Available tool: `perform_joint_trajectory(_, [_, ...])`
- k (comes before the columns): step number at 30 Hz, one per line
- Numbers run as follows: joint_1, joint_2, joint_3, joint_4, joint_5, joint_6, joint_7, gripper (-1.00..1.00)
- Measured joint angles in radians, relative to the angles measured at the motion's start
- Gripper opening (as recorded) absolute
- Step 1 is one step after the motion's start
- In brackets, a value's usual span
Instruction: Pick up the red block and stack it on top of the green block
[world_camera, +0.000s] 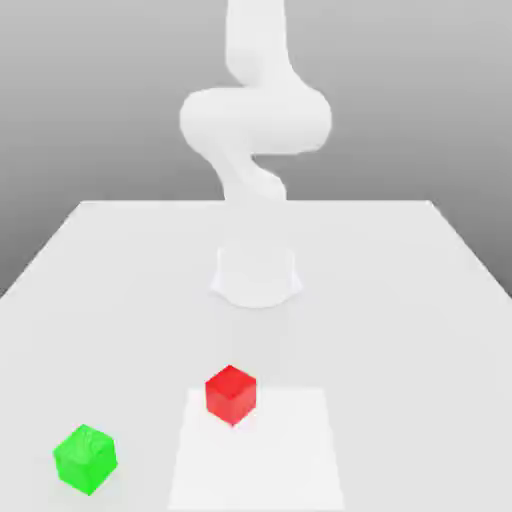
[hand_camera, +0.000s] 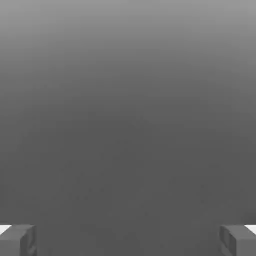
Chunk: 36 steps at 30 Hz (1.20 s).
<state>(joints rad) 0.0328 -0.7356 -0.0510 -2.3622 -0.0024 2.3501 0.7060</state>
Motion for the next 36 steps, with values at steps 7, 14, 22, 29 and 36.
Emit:
perform_joint_trajectory(7, [0.093,0.218,-0.14,-0.199,-0.006,0.16,-0.313,0.0])
perform_joint_trajectory(14, [0.158,0.456,-0.24,-0.411,-0.033,0.331,-0.64,0.0])
perform_joint_trajectory(22, [0.185,0.739,-0.262,-0.517,0.018,0.542,-0.913,0.0])
perform_joint_trajectory(29, [0.113,0.884,-0.139,-0.497,0.22,0.659,-1.059,0.0])
perform_joint_trajectory(36, [0.056,0.939,-0.066,-0.493,0.276,0.703,-1.097,-1.0])
